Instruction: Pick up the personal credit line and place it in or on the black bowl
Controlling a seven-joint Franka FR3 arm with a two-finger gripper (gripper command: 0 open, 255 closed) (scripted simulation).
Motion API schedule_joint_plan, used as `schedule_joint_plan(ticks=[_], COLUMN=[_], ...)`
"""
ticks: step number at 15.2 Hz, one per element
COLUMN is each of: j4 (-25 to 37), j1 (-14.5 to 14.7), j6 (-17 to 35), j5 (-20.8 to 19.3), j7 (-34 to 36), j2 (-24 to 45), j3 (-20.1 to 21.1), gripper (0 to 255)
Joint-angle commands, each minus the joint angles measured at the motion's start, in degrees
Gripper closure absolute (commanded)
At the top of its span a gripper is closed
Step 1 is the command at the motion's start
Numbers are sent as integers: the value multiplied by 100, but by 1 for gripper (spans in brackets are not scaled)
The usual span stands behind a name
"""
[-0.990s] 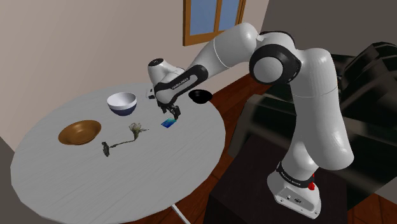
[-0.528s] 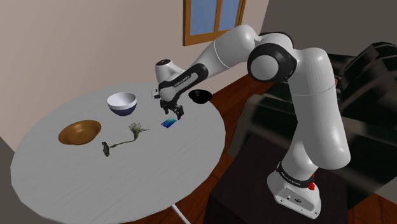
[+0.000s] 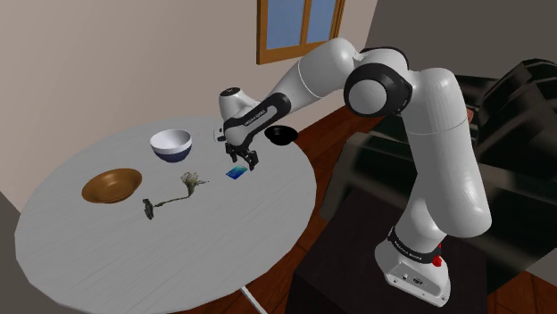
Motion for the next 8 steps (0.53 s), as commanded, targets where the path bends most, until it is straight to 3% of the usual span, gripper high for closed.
schedule_joint_plan(ticks=[1,2,8], j4=[0,0,-10], j1=[0,0,0], j6=[0,0,1], j5=[0,0,-2], j7=[0,0,-1], j2=[0,0,-10], j3=[0,0,-1], gripper=[0,255,255])
